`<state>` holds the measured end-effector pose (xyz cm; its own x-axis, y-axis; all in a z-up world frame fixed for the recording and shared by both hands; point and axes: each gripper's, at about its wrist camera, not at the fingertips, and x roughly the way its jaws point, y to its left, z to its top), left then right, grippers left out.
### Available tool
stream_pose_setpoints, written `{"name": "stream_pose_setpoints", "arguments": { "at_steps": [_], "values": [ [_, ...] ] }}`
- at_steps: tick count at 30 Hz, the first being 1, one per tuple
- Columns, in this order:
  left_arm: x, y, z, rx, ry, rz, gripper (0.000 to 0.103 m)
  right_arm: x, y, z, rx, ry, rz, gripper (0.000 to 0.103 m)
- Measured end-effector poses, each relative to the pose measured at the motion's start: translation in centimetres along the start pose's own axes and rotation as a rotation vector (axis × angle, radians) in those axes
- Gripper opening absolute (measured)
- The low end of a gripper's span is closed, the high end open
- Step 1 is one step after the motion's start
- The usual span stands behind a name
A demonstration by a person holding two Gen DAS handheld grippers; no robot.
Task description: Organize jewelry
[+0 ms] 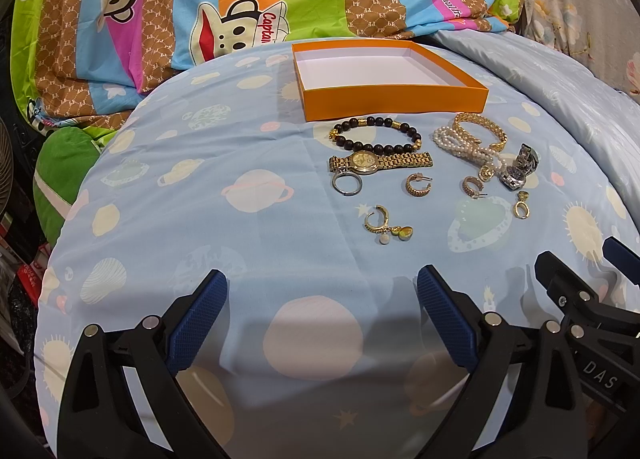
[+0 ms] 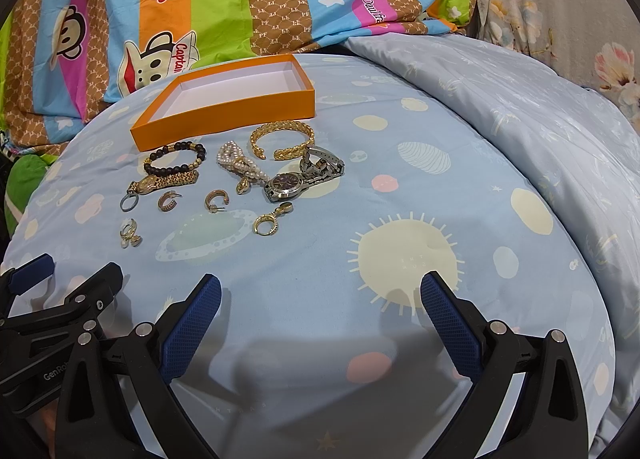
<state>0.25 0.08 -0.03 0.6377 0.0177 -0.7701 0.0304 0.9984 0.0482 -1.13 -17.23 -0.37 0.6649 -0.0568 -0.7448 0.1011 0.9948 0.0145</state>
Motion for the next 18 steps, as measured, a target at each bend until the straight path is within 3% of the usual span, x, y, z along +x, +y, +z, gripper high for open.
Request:
{"name": "stream_pose_setpoints", "arguments": {
  "at_steps": [18],
  "values": [
    [0.0, 1.0, -0.4, -0.028, 0.015, -0.014, 0.094, 0.4, -0.4, 0.4, -0.005, 0.045, 0.018, 0.098]
  ]
}}
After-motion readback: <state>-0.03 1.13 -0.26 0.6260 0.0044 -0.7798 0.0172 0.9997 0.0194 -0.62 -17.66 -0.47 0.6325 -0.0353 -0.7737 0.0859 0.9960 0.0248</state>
